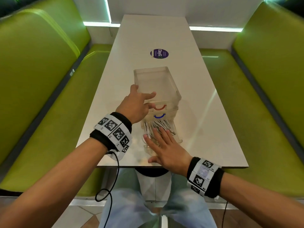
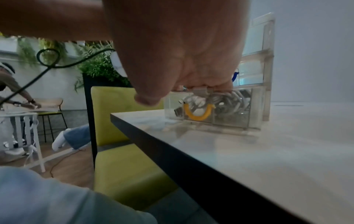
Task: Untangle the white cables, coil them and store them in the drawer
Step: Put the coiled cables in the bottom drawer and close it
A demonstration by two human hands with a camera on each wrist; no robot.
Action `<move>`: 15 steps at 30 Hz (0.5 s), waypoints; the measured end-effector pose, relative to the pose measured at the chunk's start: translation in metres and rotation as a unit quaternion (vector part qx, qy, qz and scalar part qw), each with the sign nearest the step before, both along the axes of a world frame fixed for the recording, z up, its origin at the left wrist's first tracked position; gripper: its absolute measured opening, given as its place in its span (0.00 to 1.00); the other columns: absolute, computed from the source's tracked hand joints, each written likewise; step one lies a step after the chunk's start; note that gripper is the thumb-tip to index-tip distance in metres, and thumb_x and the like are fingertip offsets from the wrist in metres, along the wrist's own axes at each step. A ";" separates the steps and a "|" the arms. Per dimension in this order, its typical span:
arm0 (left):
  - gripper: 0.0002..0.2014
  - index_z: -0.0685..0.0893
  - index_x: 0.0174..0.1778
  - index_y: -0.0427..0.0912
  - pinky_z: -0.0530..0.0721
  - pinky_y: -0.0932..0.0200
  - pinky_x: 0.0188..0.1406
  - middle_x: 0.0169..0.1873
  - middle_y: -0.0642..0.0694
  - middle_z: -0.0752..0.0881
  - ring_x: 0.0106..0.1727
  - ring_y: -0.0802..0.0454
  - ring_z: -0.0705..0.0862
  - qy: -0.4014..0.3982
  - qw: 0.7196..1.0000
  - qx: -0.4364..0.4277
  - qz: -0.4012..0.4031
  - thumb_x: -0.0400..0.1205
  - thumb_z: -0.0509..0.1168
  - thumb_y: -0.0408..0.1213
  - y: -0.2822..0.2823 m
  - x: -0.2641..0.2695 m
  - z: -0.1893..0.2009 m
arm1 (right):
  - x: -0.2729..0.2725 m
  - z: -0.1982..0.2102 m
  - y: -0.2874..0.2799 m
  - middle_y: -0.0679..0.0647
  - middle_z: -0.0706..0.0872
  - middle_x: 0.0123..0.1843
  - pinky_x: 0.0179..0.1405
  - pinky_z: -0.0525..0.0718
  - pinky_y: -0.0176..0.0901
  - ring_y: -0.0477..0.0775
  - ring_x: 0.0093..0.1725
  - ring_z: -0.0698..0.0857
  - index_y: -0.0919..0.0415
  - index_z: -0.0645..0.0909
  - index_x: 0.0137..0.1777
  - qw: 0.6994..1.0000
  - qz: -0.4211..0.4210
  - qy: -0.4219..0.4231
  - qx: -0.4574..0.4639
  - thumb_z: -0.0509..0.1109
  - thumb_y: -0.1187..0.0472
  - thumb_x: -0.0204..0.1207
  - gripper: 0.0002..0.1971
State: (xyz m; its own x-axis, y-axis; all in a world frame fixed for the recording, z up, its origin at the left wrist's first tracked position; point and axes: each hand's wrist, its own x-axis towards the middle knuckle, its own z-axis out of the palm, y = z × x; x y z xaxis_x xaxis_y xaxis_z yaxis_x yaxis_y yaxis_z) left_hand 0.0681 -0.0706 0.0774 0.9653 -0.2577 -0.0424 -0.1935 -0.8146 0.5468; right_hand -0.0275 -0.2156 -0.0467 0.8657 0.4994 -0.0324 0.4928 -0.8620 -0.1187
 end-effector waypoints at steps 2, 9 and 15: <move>0.19 0.76 0.73 0.53 0.59 0.73 0.60 0.78 0.43 0.59 0.58 0.55 0.81 0.001 1.000 -0.004 0.000 0.85 0.63 0.38 0.000 0.000 0.001 | 0.003 0.002 0.000 0.69 0.77 0.71 0.63 0.79 0.69 0.76 0.68 0.77 0.53 0.68 0.74 1.000 -0.004 -0.027 0.011 0.41 0.38 0.82 0.30; 0.20 0.75 0.73 0.55 0.67 0.66 0.62 0.78 0.43 0.60 0.65 0.46 0.81 -0.003 1.000 0.017 -0.004 0.85 0.63 0.41 0.002 0.000 0.003 | 0.018 0.018 -0.001 0.60 0.86 0.52 0.46 0.85 0.52 0.66 0.54 0.83 0.60 0.87 0.52 0.992 0.009 -0.054 0.116 0.75 0.65 0.70 0.10; 0.20 0.75 0.73 0.56 0.68 0.62 0.66 0.78 0.43 0.60 0.67 0.46 0.79 -0.006 1.000 0.021 -0.004 0.84 0.64 0.42 0.002 0.002 0.001 | 0.024 0.031 -0.010 0.58 0.86 0.47 0.40 0.76 0.43 0.62 0.45 0.84 0.58 0.75 0.62 0.990 0.009 -0.012 0.142 0.70 0.68 0.73 0.18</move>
State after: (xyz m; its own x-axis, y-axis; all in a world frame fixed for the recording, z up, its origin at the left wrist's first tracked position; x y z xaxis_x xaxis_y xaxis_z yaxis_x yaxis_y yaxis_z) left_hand 0.0697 -0.0685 0.0782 0.9639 -0.2628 -0.0425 -0.2054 -0.8358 0.5091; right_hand -0.0034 -0.2258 -0.0154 0.8554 0.5006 0.1327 0.5136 -0.7868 -0.3423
